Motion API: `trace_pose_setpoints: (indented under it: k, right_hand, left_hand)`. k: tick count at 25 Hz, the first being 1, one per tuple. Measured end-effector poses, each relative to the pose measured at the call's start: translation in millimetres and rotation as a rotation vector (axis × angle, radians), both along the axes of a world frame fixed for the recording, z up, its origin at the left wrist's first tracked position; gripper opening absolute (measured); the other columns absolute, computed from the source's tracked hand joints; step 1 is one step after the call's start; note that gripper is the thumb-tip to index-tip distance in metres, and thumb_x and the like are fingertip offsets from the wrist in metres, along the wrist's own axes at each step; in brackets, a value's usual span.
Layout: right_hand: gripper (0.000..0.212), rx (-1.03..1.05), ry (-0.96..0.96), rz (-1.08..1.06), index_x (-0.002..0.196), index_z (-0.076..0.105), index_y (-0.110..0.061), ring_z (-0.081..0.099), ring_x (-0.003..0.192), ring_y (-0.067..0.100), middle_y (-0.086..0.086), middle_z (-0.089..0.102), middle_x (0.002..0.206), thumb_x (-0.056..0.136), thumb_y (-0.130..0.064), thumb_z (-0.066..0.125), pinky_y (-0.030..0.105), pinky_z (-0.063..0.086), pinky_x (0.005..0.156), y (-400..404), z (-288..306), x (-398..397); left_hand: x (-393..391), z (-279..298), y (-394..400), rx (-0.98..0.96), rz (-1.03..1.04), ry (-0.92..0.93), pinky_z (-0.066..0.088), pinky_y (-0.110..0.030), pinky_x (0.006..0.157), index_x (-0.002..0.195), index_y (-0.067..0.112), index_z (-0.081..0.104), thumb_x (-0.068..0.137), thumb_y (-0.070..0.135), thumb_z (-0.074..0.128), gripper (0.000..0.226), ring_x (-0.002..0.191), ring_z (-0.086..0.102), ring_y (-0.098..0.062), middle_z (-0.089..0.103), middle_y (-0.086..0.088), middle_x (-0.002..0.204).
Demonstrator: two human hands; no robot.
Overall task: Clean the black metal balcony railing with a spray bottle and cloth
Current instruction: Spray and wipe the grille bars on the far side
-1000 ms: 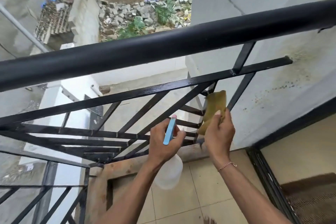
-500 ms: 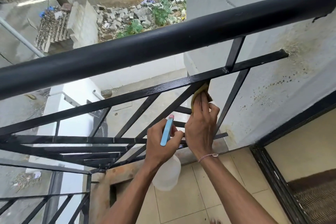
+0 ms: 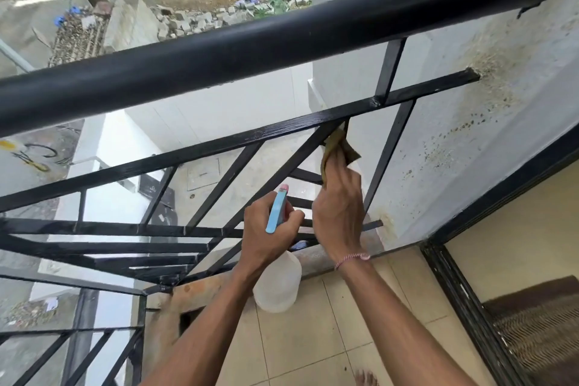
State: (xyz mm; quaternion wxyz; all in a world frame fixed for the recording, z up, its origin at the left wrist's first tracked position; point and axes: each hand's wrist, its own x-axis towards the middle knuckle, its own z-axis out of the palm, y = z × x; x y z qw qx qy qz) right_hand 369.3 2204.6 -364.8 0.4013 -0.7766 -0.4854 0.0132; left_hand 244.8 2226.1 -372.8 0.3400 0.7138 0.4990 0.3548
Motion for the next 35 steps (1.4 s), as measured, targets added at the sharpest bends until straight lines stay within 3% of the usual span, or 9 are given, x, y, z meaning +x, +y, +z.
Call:
trace_pose_setpoints:
  k: [3,7,11,14,18,25,29,32,35]
  right_hand:
    - [0.064,0.023,0.184,0.002,0.156,0.031,-0.009,0.032,0.148,0.024,0.008,0.034,0.161,0.096,0.006,0.049,0.039,0.036,0.118,-1.0,-34.4,-4.5]
    - [0.075,-0.025,0.267,0.097,0.161,0.006,-0.016,0.024,0.151,0.031,0.004,0.001,0.167,0.1,-0.001,0.047,0.038,0.036,0.116,11.7,-55.7,-19.6]
    - [0.072,-0.217,0.307,0.131,0.161,0.005,-0.012,-0.003,0.155,0.02,0.003,0.002,0.169,0.1,0.001,0.04,0.025,0.015,0.118,25.7,-64.7,-30.7]
    - [0.061,-0.113,0.346,0.212,0.152,0.036,-0.022,0.029,0.147,0.024,0.001,0.036,0.155,0.097,0.004,0.034,0.034,0.039,0.115,42.2,-55.4,-22.5]
    - [0.077,0.009,0.303,0.422,0.152,0.037,-0.037,0.046,0.126,0.0,-0.006,0.042,0.144,0.092,0.011,0.033,-0.003,0.034,0.095,34.5,-54.7,-11.3]
    - [0.067,-0.177,0.232,0.216,0.155,0.033,-0.011,0.038,0.145,0.029,0.01,0.039,0.157,0.093,0.016,0.039,0.047,0.043,0.112,38.5,-89.2,19.3]
    - [0.073,0.012,0.306,0.388,0.155,0.034,-0.025,0.053,0.131,0.022,0.003,0.041,0.155,0.092,0.012,0.037,0.024,0.045,0.108,34.3,-66.2,-9.5]
    - [0.075,0.048,0.243,0.446,0.16,0.022,-0.023,0.047,0.138,0.017,0.001,0.029,0.164,0.095,0.011,0.041,0.011,0.038,0.108,14.9,-85.7,-3.8]
    - [0.068,0.009,0.396,0.18,0.158,0.026,-0.028,0.05,0.131,0.014,0.0,0.04,0.157,0.1,0.003,0.043,0.007,0.043,0.098,-12.5,-119.7,-2.2]
  left_hand:
    - [0.0,-7.5,2.9,-0.047,0.0,0.005,0.049,-0.013,0.054,0.069,0.016,0.059,0.076,0.024,0.065,0.012,0.056,0.056,-0.005,0.055,0.006,0.057]
    - [-6.7,-16.2,10.2,-0.041,-0.005,0.024,0.05,-0.015,0.054,0.068,0.017,0.06,0.076,0.025,0.065,0.012,0.056,0.058,-0.012,0.059,0.003,0.058]
    - [-19.9,-19.0,10.2,-0.048,0.013,0.024,0.047,-0.013,0.053,0.07,0.015,0.061,0.077,0.026,0.064,0.013,0.057,0.057,-0.01,0.058,0.003,0.06]
    - [-28.7,-19.4,12.1,-0.026,0.005,0.031,0.044,-0.01,0.053,0.068,0.016,0.061,0.078,0.024,0.064,0.013,0.057,0.056,-0.007,0.057,0.006,0.059]
    - [-26.6,-25.5,12.6,-0.041,-0.014,0.031,0.045,-0.012,0.054,0.068,0.017,0.06,0.079,0.027,0.063,0.014,0.058,0.055,-0.007,0.056,0.005,0.06]
    - [-10.3,-30.4,18.5,-0.062,-0.038,0.08,0.047,-0.014,0.053,0.067,0.019,0.059,0.076,0.027,0.063,0.013,0.056,0.055,-0.008,0.055,0.006,0.058]
    - [-19.6,-40.9,15.8,-0.054,-0.064,0.029,0.052,-0.019,0.058,0.068,0.019,0.057,0.078,0.025,0.061,0.013,0.059,0.054,-0.008,0.057,0.003,0.06]
    - [-36.0,-55.0,15.1,-0.137,-0.081,-0.004,0.059,-0.048,0.056,0.072,0.016,0.063,0.082,0.021,0.063,0.012,0.065,0.062,-0.017,0.061,-0.002,0.067]
    - [-39.4,-59.1,11.4,-0.136,-0.085,0.007,0.057,-0.052,0.052,0.073,0.018,0.064,0.081,0.02,0.064,0.008,0.061,0.062,-0.025,0.061,0.0,0.067]
